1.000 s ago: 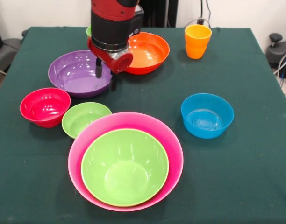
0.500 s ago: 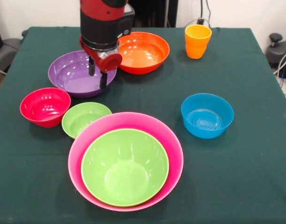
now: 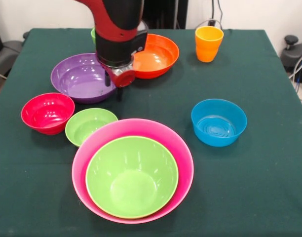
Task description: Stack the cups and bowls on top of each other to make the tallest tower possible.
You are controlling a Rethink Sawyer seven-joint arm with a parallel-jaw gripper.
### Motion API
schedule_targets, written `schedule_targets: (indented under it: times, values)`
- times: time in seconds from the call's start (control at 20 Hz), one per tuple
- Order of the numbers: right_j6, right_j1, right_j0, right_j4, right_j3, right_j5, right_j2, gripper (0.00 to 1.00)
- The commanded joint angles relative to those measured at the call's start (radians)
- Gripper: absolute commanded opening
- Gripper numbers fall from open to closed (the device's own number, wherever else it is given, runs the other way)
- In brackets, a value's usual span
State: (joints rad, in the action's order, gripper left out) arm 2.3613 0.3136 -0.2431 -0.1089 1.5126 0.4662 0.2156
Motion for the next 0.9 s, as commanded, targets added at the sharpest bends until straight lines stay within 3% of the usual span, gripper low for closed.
schedule_targets:
  times: [0.05, 0.9]
  values:
    - [0.183, -0.067, 0.048, -0.065, -0.041, -0.064, -0.067, 1.0]
    - [0.11, -0.049, 0.018, -0.084, -0.035, -0.021, -0.072, 1.0]
